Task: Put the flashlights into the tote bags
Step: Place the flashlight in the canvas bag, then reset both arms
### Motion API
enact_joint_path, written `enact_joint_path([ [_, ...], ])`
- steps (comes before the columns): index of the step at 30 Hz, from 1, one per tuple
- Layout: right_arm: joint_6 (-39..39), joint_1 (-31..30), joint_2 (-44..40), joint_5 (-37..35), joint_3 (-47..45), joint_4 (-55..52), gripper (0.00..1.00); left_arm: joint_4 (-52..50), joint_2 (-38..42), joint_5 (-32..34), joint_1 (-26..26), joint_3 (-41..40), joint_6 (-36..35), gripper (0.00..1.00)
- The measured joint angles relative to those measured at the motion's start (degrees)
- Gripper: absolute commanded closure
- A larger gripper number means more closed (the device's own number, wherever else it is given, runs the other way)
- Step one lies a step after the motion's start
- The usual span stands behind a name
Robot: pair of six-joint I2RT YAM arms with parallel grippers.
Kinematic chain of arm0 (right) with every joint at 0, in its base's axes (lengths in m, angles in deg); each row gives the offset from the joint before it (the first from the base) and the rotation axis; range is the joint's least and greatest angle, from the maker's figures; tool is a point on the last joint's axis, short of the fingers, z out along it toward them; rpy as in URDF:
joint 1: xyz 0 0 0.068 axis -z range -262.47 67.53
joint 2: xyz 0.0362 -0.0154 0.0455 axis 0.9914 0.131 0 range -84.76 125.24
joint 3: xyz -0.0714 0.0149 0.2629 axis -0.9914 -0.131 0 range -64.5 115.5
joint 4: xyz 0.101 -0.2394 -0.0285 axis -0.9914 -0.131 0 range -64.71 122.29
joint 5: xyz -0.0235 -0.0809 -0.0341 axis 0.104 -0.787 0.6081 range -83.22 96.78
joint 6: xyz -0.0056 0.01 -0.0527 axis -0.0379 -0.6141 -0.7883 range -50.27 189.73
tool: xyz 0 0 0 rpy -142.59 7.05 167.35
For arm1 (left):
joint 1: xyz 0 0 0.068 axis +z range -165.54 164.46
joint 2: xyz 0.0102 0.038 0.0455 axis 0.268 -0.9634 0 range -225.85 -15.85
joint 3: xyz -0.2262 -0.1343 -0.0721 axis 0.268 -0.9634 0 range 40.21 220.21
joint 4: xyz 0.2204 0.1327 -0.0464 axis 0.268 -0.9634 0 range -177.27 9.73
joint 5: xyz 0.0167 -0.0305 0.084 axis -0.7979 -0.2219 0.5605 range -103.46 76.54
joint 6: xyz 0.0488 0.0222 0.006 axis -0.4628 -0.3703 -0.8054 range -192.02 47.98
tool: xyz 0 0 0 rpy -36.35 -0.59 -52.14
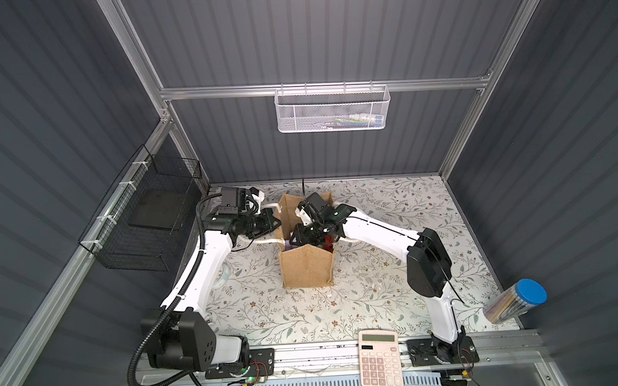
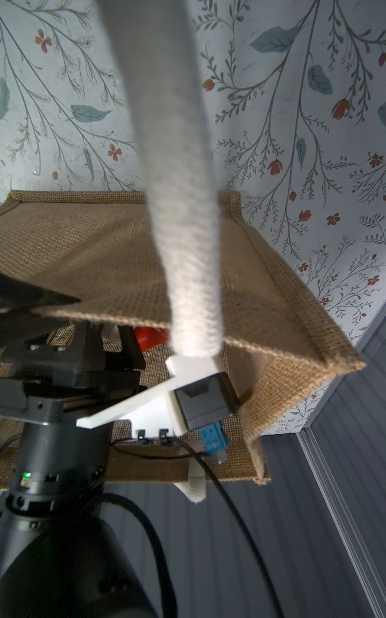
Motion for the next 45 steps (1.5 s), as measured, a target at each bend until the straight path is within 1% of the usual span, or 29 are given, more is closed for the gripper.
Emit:
enact_joint_path([
  [3, 0.35, 0.00, 1.25, 1.55, 1.16, 0.50, 0.46, 0.02, 0.00, 0.00, 0.00, -0.07, 0.00, 1.00],
  [4, 0.55, 0.00, 1.27, 1.88, 1.16, 0.44, 0.40, 0.11, 0.00, 0.00, 0.00, -0.09, 0.00, 1.00],
  [6, 0.55, 0.00, 1.18, 1.99, 1.16, 0.33, 0.37, 0.15, 0.00, 0.00, 0.00, -0.09, 0.00, 1.00],
  [9, -0.24, -0.17, 0.28, 1.16, 1.09, -0.26, 0.26, 0.15, 0.00, -0.02, 0.00, -0.09, 0.00, 1.00],
  [10, -0.70, -0.26, -0.46, 0.52, 1.09, -1.03, 0.24, 0.17, 0.00, -0.02, 0.00, -0.09, 0.00, 1.00],
  [16, -3.19, 0.11, -8.48, -3.69, 1.07, -4.57, 0.19, 0.15, -0.02, -0.28, 0.00, -0.09, 0.00, 1.00],
  [23, -4.63, 1.79, -18.93, -8.72, 0.87, -6.97, 0.18, 0.59, -0.55, -0.48, -0.74, -0.07, 0.00, 1.00],
  [26, -4.61, 2.80, -23.45, -12.28, -1.33, -7.89, 0.17, 0.66, -0.96, -0.46, -1.16, 0.15, 0.00, 0.99],
  [28, -4.39, 3.65, -26.64, -14.29, -4.17, -8.44, 0.16, 0.66, -1.33, -0.44, -1.36, 0.35, -0.02, 0.92],
  [29, -4.22, 4.22, -28.37, -15.08, -6.23, -8.33, 0.15, 0.66, -1.49, -0.44, -1.42, 0.46, -0.11, 0.85],
  [31, -3.67, 5.88, -32.13, -16.09, -11.39, -8.00, 0.14, 0.57, -1.95, -0.28, -1.53, 0.85, -0.52, 0.83],
  [32, -3.41, 6.95, -33.90, -16.37, -14.05, -7.69, 0.14, 0.39, -2.36, 0.02, -1.62, 1.33, -0.66, 0.78],
  [33, -3.10, 8.22, -35.58, -16.48, -16.70, -7.26, 0.13, 0.22, -2.73, 0.26, -1.68, 1.73, -1.03, 0.69],
  [34, -2.86, 9.86, -37.24, -16.44, -19.52, -6.56, 0.13, -0.11, -3.30, 0.57, -1.77, 2.34, -1.44, 0.57],
  [35, -2.54, 11.58, -38.69, -16.24, -21.92, -6.01, 0.12, -0.39, -3.85, 0.90, -1.79, 2.93, -1.66, 0.48],
  [37, -2.14, 15.02, -40.92, -15.85, -25.77, -4.90, 0.08, -1.07, -4.68, 1.88, -1.79, 4.20, -1.90, 0.45],
  [38, -2.12, 16.81, -41.86, -15.58, -27.32, -4.37, 0.01, -1.25, -4.98, 2.51, -1.79, 4.83, -1.95, 0.45],
  [41, -3.56, 20.63, -43.71, -15.56, -29.81, -3.17, 0.01, -2.95, -5.60, 4.68, -1.79, 8.11, -2.14, 0.42],
  [43, -4.72, 22.64, -44.24, -15.52, -30.25, -2.58, 0.01, -3.87, -5.92, 6.03, -1.79, 11.15, -2.56, 0.38],
  [45, -6.08, 24.94, -44.39, -15.45, -30.32, -1.73, 0.01, -5.05, -6.16, 7.61, -1.79, 14.56, -3.32, 0.36],
])
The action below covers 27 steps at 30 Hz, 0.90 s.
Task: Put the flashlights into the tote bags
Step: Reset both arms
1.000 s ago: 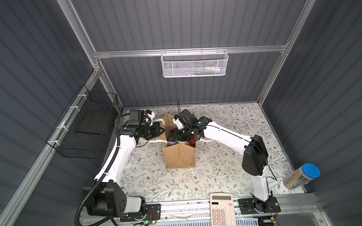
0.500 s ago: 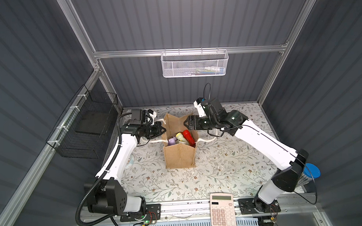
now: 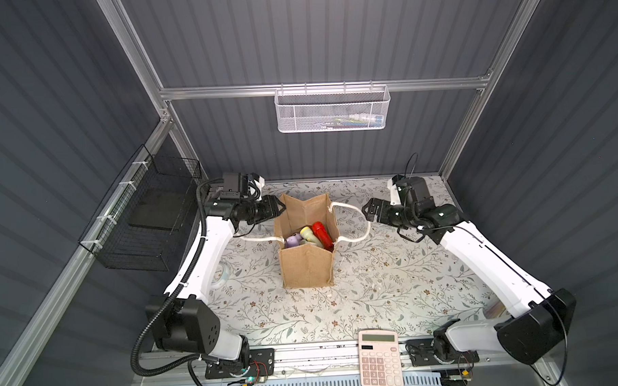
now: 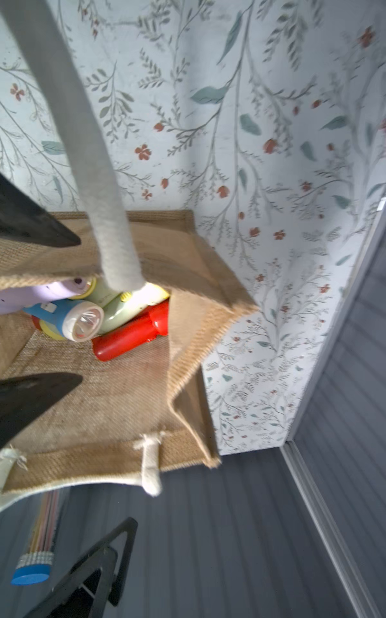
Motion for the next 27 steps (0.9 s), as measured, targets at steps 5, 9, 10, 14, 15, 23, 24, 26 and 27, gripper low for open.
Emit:
enact_joint_path([
  [5, -4.22, 6.16, 0.48, -0.50, -0.04, 1.95, 0.01, -1.25, -1.31, 9.16, 0.13, 7.48, -2.51, 0.35],
  [9, -6.95, 10.40, 1.90, -0.59, -0.04, 3.80, 0.01, 0.44, -3.89, 19.02, 1.20, 8.74, -3.19, 0.34],
  [10, -7.65, 11.52, 2.32, -0.55, -0.07, 4.20, 0.01, 1.33, -5.31, 20.83, 1.99, 8.74, -3.23, 0.34],
  [14, -10.86, 15.58, 2.82, -0.72, -1.73, 7.48, 0.01, 6.45, -13.16, 25.31, 6.27, 7.54, -3.34, 0.35],
  [15, -11.58, 16.46, 2.56, -1.01, -2.93, 8.98, 0.01, 8.15, -15.04, 25.97, 7.58, 6.34, -3.19, 0.35],
  [23, -14.01, 27.76, -1.18, 0.42, -23.02, 24.65, 0.01, 20.22, -20.52, 28.98, 17.00, -14.29, -2.82, 0.33],
  [24, -13.90, 29.68, -1.29, 0.87, -25.55, 26.86, 0.01, 21.46, -20.52, 29.27, 17.18, -16.28, -3.04, 0.33],
  [26, -13.81, 32.68, -1.29, 1.49, -29.42, 30.34, 0.01, 24.65, -20.48, 29.49, 17.14, -19.30, -3.89, 0.32],
  [27, -13.79, 33.97, -1.29, 1.66, -31.26, 32.00, 0.01, 26.58, -20.41, 29.57, 17.03, -20.87, -4.50, 0.32],
])
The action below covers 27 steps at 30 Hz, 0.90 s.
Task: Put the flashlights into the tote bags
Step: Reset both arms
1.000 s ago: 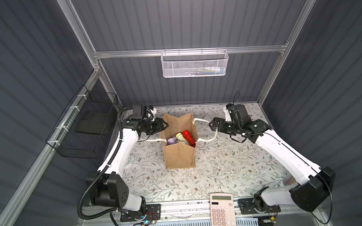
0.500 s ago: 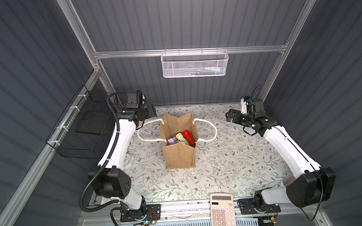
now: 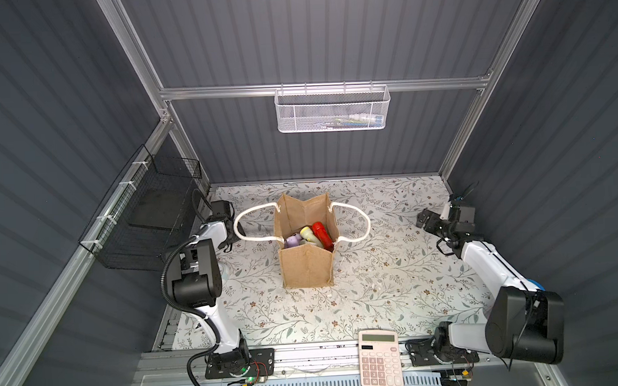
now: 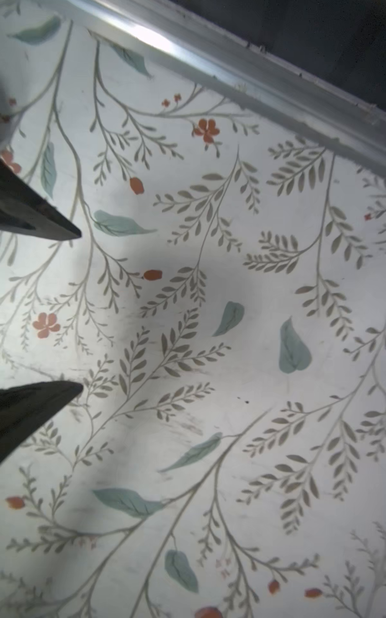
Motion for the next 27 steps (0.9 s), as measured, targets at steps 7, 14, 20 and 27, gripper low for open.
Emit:
enact_joint_path([
  [7, -1.18, 2.16, 2.05, 1.55, -5.60, 11.04, 0.01, 9.55, 0.76, -0.07, -0.55, -7.23, -4.85, 0.30],
  [14, -3.08, 2.16, 5.01, 2.27, -9.94, 22.56, 0.01, 19.47, 4.17, -2.08, -0.46, -13.64, -9.75, 0.26],
  [20, -4.79, 2.14, 5.42, 3.89, -15.69, 32.50, 0.01, 29.18, 5.49, -5.51, -0.46, -20.31, -13.27, 0.14],
  [27, -7.98, -0.46, 5.42, 4.35, -17.75, 39.23, 0.01, 39.32, 9.03, -8.52, -3.50, -28.33, -14.95, 0.00],
])
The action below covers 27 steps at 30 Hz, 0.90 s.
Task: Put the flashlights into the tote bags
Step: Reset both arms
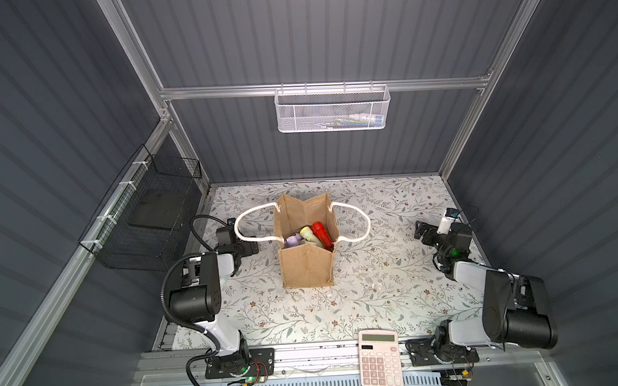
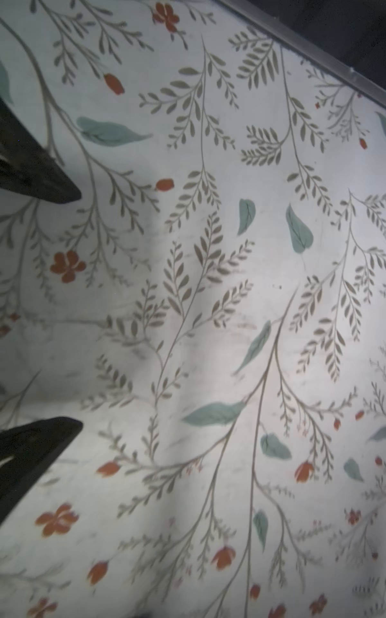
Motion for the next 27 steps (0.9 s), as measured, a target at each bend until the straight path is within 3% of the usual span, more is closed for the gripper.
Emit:
enact_joint_path([
  [5, -4.63, -5.44, 0.13, -0.39, -4.52, 7.98, 0.01, 6.12, 0.44, 0.68, -4.90, -1.79, -1.51, 0.00],
  [12, -7.63, -5.60, 2.43, 0.92, -12.48, 20.24, 0.01, 20.04, 0.31, 2.03, -5.49, -10.29, -1.55, 0.00],
  [27, -7.02, -5.05, 2.47, -1.97, -7.76, 18.62, 0.01, 26.34, -1.07, 4.70, -5.49, -10.67, -1.49, 0.00],
])
